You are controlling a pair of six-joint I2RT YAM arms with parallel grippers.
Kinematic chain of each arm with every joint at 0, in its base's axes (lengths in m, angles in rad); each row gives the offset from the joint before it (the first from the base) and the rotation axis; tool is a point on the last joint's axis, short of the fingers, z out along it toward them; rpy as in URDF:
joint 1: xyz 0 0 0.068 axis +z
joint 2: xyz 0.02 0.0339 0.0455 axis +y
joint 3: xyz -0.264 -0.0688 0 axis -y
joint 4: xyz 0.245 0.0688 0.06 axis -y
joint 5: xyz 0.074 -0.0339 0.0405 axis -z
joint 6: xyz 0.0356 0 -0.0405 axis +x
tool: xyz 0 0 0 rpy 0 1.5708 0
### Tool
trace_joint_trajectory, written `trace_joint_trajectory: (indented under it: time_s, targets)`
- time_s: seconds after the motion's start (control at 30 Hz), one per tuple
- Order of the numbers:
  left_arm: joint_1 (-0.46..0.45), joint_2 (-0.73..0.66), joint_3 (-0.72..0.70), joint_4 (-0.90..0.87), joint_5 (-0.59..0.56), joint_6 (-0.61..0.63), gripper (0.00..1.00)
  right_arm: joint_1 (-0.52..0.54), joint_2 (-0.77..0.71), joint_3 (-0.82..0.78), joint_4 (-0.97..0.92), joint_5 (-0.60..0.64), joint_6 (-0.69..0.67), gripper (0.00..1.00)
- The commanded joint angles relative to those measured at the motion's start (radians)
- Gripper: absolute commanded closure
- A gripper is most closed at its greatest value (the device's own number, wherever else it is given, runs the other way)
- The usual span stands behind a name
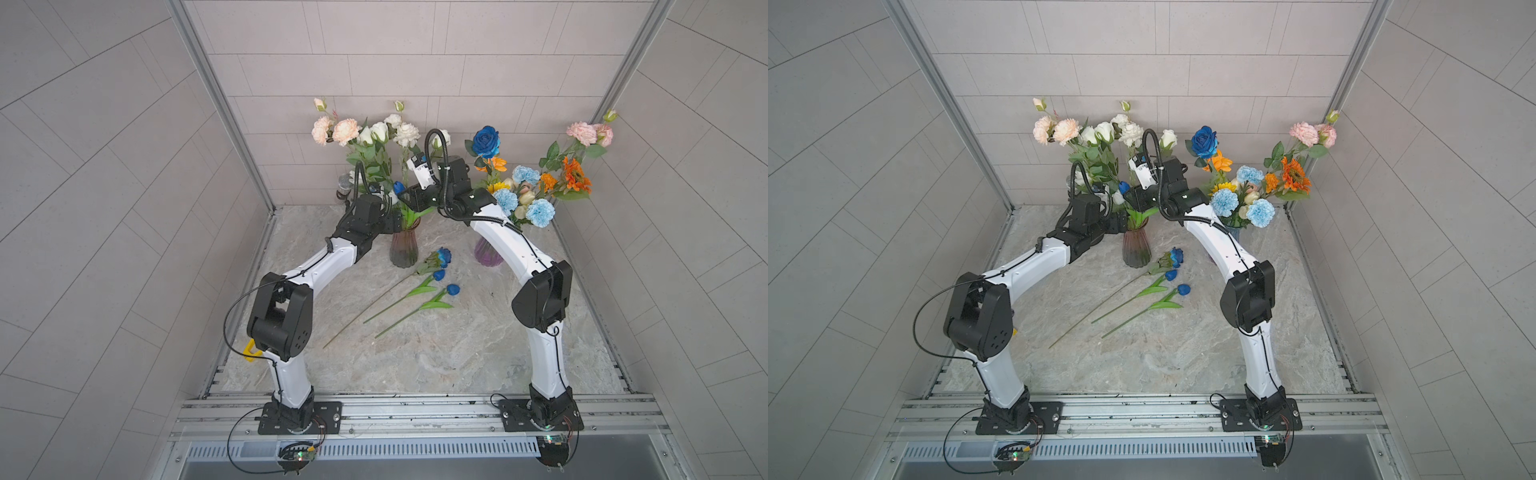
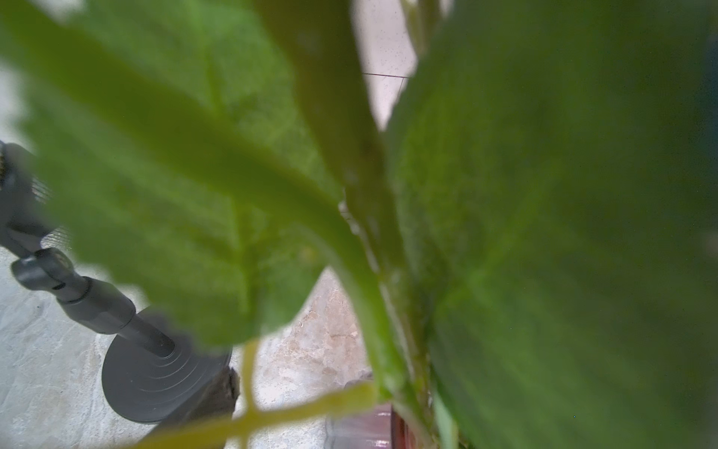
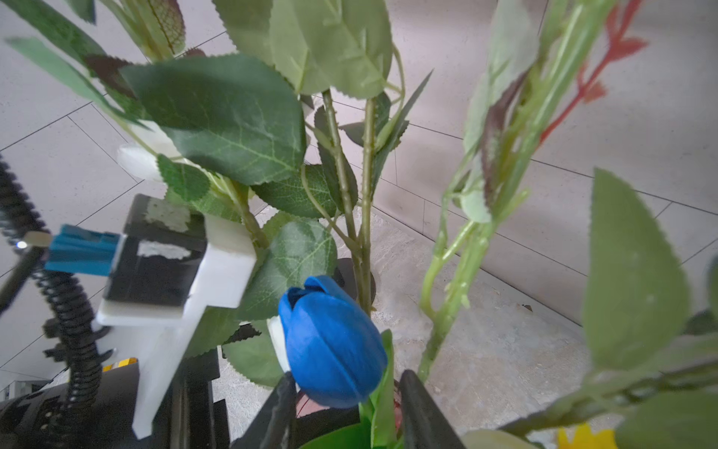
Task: Pick out blue flowers from the vase
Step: Pick up the flower from the vase.
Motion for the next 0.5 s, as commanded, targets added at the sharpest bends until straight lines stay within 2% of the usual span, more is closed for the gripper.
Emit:
trace_joint_trajectory:
  time_s: [0.0, 0.3, 0.47]
  targets:
    - [0.003, -0.032, -0.003, -0.023, -0.016, 0.009, 0.07, -0.003, 0.027, 0.023, -0.029, 0.022, -0.024, 0.57]
    - [0.004, -0.031, -0.004, -0.023, -0.013, 0.010, 0.07, -0.005, 0.061, 0.052, -0.043, 0.034, -0.028, 0.61]
    - [0.006, -0.032, -0.001, -0.020, -0.010, 0.008, 0.06, -0.005, 0.083, 0.071, -0.036, 0.033, -0.017, 0.66]
